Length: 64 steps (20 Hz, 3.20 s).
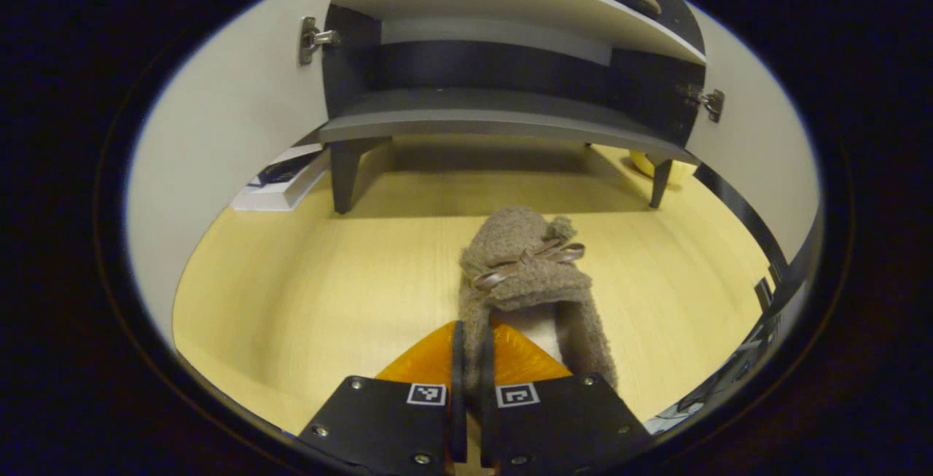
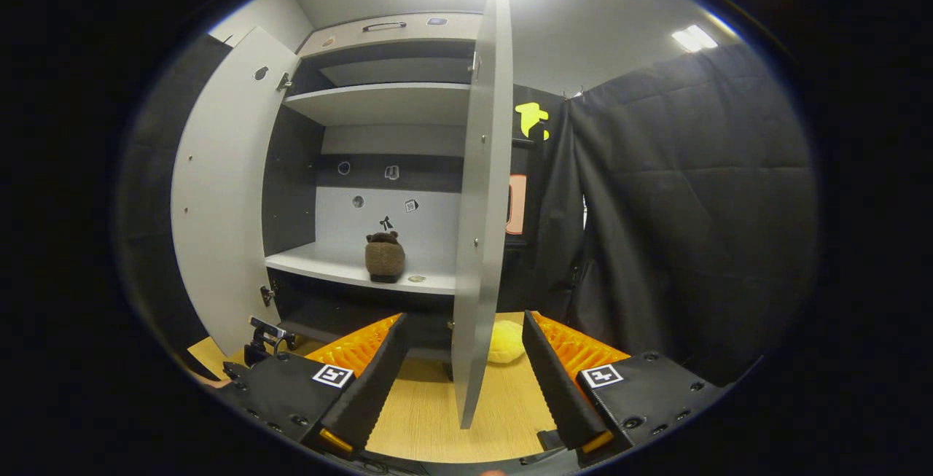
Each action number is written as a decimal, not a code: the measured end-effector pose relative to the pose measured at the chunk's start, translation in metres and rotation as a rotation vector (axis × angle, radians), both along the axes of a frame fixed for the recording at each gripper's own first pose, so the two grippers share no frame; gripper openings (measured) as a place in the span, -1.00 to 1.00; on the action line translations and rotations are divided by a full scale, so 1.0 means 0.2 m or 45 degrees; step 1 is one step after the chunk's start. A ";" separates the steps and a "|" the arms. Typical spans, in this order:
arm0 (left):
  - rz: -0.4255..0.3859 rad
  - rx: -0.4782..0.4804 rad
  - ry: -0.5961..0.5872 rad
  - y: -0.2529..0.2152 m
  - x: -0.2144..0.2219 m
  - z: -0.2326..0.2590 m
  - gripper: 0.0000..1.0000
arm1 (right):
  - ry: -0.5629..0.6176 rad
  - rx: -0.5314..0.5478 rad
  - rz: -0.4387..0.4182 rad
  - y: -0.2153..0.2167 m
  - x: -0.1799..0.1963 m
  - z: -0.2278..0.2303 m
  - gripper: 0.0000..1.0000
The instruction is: Grab one shoe with the right hand and put it into the shoe cabinet, grab the other shoe with the left hand and put it into the shoe cabinet; then close the right door with the right hand and the left door with the left hand.
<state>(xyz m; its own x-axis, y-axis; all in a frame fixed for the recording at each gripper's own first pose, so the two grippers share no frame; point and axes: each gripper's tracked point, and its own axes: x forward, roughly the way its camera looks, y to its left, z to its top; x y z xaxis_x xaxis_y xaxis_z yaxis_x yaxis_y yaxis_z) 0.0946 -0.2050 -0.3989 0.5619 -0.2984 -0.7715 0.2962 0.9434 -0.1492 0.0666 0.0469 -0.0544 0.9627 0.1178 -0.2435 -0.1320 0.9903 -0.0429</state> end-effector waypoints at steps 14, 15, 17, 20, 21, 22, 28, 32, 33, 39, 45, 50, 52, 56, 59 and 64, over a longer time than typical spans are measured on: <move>0.080 -0.073 -0.277 0.00 0.19 0.48 -0.96 | -0.043 0.028 -0.010 -0.13 0.00 0.06 0.95; 0.085 -0.085 -0.305 0.00 0.21 0.54 -0.96 | -0.045 0.027 -0.011 -0.13 0.00 0.06 0.94; 0.091 -0.112 -0.354 0.00 0.26 0.67 -0.97 | -0.044 0.034 -0.006 -0.12 0.00 0.06 0.94; 0.110 -0.153 -0.441 0.02 0.30 0.84 -1.00 | -0.056 0.032 -0.004 -0.12 -0.01 0.07 0.96; 0.118 -0.171 -0.469 0.03 0.33 0.90 -0.96 | -0.067 0.034 -0.003 -0.12 0.00 0.09 0.95; 0.130 -0.189 -0.495 0.04 0.36 0.95 -0.97 | -0.075 0.038 0.000 -0.12 -0.01 0.10 0.95; 0.171 -0.257 -0.633 0.08 0.52 1.31 -0.96 | -0.102 0.038 -0.006 -0.15 0.00 0.14 0.93; 0.210 -0.283 -0.680 0.06 0.70 1.43 -0.97 | -0.116 0.033 -0.014 -0.19 0.02 0.15 0.95; 0.221 -0.292 -0.691 0.06 0.74 1.46 -0.97 | -0.122 0.032 -0.016 -0.20 0.03 0.16 0.95; 0.237 -0.321 -0.784 0.02 0.99 1.64 -0.98 | -0.125 0.020 -0.061 -0.29 0.03 0.15 0.95; 0.291 -0.321 -0.810 -0.01 1.29 1.73 -0.97 | -0.117 0.026 -0.098 -0.36 0.06 0.12 0.93; 0.310 -0.276 -0.800 -0.03 1.55 1.72 -0.97 | -0.083 0.024 -0.119 -0.40 0.08 0.06 0.95; 0.304 -0.235 -0.773 -0.04 1.63 1.67 -0.97 | -0.075 0.026 -0.127 -0.41 0.08 0.05 0.93; 0.302 -0.150 -0.696 -0.03 1.69 1.58 -0.96 | -0.070 0.039 -0.125 -0.40 0.10 0.04 0.95; 0.247 -0.134 -0.726 -0.05 1.70 1.61 -0.80 | -0.071 0.041 -0.115 -0.37 0.12 0.04 0.94; 0.159 -0.114 -0.826 -0.08 1.64 1.76 0.18 | -0.079 0.051 -0.088 -0.31 0.11 0.05 0.95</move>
